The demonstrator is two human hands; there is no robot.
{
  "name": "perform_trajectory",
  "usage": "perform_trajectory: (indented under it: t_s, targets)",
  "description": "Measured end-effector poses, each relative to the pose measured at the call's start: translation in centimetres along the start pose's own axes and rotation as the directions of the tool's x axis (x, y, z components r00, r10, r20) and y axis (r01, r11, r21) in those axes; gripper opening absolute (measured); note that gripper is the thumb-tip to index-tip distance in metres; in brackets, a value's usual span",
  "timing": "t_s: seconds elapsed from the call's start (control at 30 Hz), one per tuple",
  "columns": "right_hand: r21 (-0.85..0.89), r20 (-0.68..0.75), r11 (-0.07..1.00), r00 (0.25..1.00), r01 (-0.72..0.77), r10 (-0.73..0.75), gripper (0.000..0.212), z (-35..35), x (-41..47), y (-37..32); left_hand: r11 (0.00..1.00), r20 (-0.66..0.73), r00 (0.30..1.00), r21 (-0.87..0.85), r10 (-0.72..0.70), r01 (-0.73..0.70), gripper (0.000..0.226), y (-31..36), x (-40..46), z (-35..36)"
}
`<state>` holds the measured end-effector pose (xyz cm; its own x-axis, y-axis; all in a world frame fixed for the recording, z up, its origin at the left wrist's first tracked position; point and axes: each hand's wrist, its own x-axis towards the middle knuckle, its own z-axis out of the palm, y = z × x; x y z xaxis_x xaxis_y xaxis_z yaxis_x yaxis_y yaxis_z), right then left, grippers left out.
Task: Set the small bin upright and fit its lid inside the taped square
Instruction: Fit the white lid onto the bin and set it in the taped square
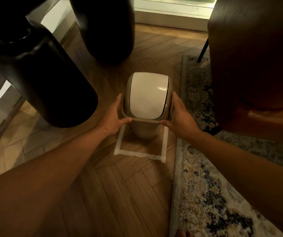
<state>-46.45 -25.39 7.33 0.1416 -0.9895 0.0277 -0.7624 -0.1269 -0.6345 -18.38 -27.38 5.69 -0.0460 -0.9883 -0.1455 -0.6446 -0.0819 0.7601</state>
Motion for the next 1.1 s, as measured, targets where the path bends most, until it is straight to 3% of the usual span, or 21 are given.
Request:
perform_trajectory:
  t_s: [0.2, 0.93, 1.1]
  targets:
    - [-0.046, 0.012, 0.999, 1.000, 0.024, -0.024, 0.122, 0.88, -0.24, -0.32, 0.999, 0.026, 0.998, -0.012, 0.048, -0.048, 0.101, -0.61, 0.11, 0.04]
    - [-0.088, 0.009, 0.994, 0.998, 0.060, -0.059, 0.120, 1.00, -0.09, 0.36, 0.995, 0.039, 0.997, 0.057, 0.074, -0.076, 0.104, -0.80, 0.30, -0.16]
    - [-0.148, -0.041, 0.982, 0.992, 0.113, -0.120, 0.121, 0.78, 0.02, 0.13, 0.975, -0.030, 0.990, 0.180, 0.139, -0.132, 0.107, -0.14, 0.42, -0.63]
